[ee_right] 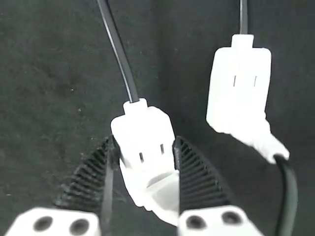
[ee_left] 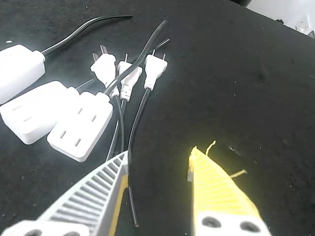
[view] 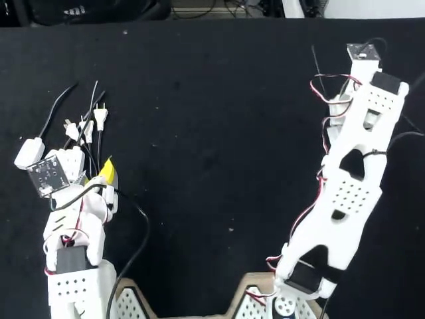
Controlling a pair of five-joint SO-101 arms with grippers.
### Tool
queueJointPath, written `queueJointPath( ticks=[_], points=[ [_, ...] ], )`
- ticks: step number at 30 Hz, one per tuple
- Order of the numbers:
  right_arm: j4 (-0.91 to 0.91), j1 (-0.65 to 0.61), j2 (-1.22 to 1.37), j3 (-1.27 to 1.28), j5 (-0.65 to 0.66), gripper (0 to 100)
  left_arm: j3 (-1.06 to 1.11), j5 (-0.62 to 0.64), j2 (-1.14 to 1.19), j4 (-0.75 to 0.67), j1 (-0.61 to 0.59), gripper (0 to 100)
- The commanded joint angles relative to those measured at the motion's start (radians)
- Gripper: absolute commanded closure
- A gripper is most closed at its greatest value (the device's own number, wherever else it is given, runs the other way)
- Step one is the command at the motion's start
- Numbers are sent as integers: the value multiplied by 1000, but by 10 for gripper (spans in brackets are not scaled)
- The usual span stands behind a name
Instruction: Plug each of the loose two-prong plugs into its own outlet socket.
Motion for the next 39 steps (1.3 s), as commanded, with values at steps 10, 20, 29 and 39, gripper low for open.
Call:
queueJointPath(
  ticks=[10, 20, 29, 39],
  points=[
    [34, 9, 170, -343, 61, 982, -54, 0, -9, -23, 13, 802],
    [32, -12, 220, -349, 64, 792, -54, 0, -9, -23, 15, 802],
    [60, -72, 216, -449, 64, 783, -53, 0, -9, -23, 16, 802],
    [241, -129, 217, -743, 64, 783, -54, 0, -9, -23, 16, 802]
  ],
)
